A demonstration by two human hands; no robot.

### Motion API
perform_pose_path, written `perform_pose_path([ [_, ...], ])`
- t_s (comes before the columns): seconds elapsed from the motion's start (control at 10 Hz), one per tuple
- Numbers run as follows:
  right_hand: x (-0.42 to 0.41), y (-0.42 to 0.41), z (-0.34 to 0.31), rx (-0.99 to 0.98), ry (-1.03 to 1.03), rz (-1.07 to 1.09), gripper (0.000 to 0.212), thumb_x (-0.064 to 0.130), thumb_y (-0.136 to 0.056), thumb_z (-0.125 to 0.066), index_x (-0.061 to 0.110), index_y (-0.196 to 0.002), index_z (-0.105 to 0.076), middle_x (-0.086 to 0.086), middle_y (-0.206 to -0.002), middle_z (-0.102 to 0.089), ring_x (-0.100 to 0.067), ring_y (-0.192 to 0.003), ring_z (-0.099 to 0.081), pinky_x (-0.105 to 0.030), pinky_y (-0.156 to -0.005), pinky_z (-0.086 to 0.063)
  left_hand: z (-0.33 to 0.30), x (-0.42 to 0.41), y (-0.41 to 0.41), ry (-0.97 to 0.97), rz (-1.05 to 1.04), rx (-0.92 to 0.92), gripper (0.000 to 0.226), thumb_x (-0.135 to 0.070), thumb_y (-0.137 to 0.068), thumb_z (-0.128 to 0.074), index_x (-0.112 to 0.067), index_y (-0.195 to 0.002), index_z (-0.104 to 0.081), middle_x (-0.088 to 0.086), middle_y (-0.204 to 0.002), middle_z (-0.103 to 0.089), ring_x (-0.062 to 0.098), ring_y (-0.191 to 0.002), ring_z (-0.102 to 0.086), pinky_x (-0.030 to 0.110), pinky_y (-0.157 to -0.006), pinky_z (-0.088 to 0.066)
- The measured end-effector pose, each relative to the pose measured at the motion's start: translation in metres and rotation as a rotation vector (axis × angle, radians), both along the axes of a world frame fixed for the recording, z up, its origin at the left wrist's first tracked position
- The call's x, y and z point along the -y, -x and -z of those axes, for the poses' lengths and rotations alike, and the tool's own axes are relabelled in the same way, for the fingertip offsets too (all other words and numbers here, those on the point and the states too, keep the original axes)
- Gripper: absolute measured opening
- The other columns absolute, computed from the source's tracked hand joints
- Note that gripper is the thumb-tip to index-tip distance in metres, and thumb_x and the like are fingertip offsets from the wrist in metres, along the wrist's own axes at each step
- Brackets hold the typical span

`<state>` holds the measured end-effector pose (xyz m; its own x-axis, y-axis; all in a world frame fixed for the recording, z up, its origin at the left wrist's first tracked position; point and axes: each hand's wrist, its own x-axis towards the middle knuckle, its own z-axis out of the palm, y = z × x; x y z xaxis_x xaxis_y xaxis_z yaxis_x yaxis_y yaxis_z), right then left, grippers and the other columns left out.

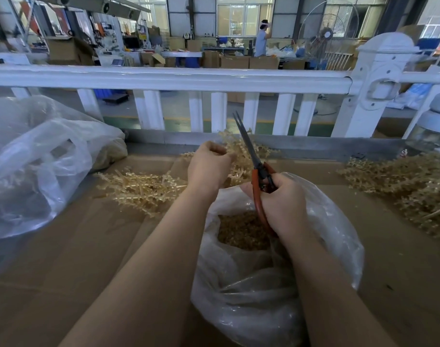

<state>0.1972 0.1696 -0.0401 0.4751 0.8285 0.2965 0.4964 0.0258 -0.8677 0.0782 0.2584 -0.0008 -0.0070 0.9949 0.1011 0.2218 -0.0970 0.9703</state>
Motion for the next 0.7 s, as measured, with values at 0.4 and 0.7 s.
perform_pose_path([
  [0.4, 0.007, -0.004, -0.019, 0.424, 0.478, 0.042, 0.034, 0.043, -0.088, -0.073, 0.014, -0.102, -0.066, -0.002, -0.082, -0.067, -0.018, -0.075, -0.063, -0.028, -0.061, -0.046, -0.014, 0.066, 0.032, -0.173, 0.011, -0.76, 0.022, -0.033, -0.094, -0.058, -0.018, -0.11, -0.065, -0.001, -0.102, -0.062, 0.023, -0.092, -0.062, 0.033, -0.072, -0.045],
  [0.7, 0.048, -0.01, -0.042, 0.6, 0.408, 0.042, 0.007, 0.032, -0.089, -0.067, 0.029, -0.083, -0.068, 0.012, -0.069, -0.06, -0.003, -0.066, -0.055, -0.028, -0.062, -0.046, -0.011, 0.223, 0.063, -0.418, 0.228, -0.583, 0.021, -0.056, -0.089, -0.049, -0.037, -0.084, -0.056, -0.02, -0.055, -0.048, -0.002, -0.052, -0.046, 0.014, -0.048, -0.033],
])
